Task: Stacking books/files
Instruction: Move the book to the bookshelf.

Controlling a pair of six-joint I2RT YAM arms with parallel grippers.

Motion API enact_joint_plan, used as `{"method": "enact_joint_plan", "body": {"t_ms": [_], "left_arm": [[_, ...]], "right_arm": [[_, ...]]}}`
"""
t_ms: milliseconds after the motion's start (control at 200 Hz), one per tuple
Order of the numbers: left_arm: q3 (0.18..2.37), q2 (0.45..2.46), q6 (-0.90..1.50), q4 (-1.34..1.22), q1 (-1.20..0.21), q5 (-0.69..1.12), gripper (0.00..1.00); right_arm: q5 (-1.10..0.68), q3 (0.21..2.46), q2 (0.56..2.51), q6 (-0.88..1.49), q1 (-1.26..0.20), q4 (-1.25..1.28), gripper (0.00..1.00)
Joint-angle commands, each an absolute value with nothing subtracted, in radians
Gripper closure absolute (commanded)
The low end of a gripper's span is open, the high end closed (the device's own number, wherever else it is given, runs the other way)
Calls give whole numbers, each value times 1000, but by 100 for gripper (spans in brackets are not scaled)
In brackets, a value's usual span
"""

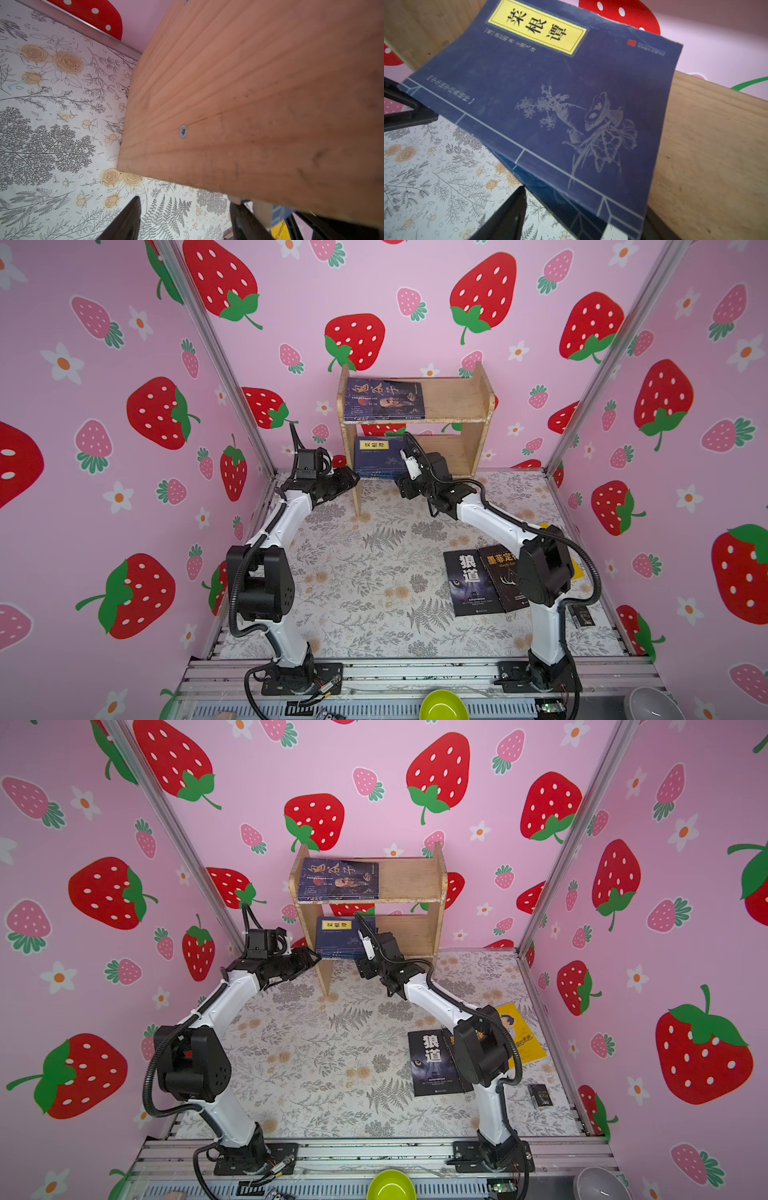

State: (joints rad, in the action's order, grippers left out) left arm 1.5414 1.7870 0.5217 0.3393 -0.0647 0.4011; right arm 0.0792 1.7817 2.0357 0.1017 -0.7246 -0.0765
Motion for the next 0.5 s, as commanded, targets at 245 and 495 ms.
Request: {"method": "enact_joint_plan", "body": {"t_ms": [245,495], "left_arm": [[1573,1757,514,370,-88,382,32],[1563,1737,530,360,-114,404,31]], "right_arm": [[121,1805,2073,77,-729,-120,28],[116,1806,2072,81,-729,-118,29]]}}
